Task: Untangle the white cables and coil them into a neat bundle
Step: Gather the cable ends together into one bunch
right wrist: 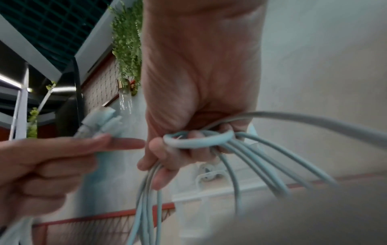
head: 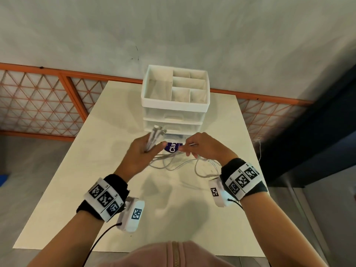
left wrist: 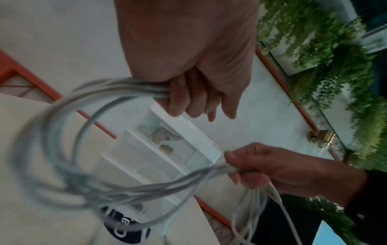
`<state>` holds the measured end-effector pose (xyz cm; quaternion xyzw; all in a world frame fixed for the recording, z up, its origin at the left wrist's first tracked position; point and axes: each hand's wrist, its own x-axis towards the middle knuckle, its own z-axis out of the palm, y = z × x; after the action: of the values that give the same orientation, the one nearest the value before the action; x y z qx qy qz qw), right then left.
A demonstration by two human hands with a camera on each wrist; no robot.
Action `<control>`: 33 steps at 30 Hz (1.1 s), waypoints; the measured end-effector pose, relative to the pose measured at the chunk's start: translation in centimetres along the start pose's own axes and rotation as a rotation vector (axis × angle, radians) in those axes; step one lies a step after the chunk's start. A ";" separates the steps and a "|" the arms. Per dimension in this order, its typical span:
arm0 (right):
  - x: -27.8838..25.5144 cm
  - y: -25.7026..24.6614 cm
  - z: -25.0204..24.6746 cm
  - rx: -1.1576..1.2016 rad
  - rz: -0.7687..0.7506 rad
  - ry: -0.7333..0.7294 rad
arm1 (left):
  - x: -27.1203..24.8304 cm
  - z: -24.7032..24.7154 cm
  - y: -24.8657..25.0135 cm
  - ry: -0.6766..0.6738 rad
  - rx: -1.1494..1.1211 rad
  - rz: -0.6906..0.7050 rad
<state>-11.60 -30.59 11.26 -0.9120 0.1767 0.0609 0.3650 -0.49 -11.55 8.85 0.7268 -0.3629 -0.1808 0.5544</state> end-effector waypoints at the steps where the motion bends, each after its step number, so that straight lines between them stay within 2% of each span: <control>1: 0.1 -0.6 0.2 0.020 -0.034 -0.008 | 0.0 0.6 0.4 -0.109 0.006 -0.003; 3: 0.1 -1.7 0.2 0.051 -0.096 0.005 | 0.0 1.6 0.8 -0.284 -0.024 -0.049; 4: 0.1 -2.0 0.1 0.057 -0.118 0.019 | -0.1 1.9 1.0 -0.327 -0.049 -0.093; 6: 0.0 -2.2 -0.1 0.071 -0.143 0.040 | -0.1 2.0 1.1 -0.345 -0.086 -0.167; 8: -0.2 -2.0 -0.2 0.104 -0.157 0.040 | 0.0 2.2 1.5 -0.338 -0.084 -0.142; 10: -0.3 -1.7 -0.3 0.145 -0.168 0.087 | 0.1 2.3 2.5 -0.303 -0.074 -0.081; 13: -0.4 -0.3 -0.9 0.263 -0.122 0.198 | 0.9 1.6 2.7 -0.153 -0.110 -0.029; 18: -1.1 2.9 -2.2 0.323 -0.013 0.170 | 2.6 -1.1 2.1 0.057 -0.166 -0.010; 21: -1.5 4.4 -1.9 0.353 -0.010 0.142 | 3.3 -2.4 2.3 0.075 -0.162 0.031; 30: -1.9 8.8 2.4 0.070 0.142 0.261 | 3.8 -2.2 3.1 0.157 -0.259 0.081; 33: -2.3 9.5 4.9 0.209 0.088 0.250 | 3.9 -1.8 3.8 0.171 -0.291 0.117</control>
<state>-17.10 -32.97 2.11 -0.8610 0.2657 -0.0556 0.4301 2.13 -13.63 13.58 0.6292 -0.3259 -0.1362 0.6923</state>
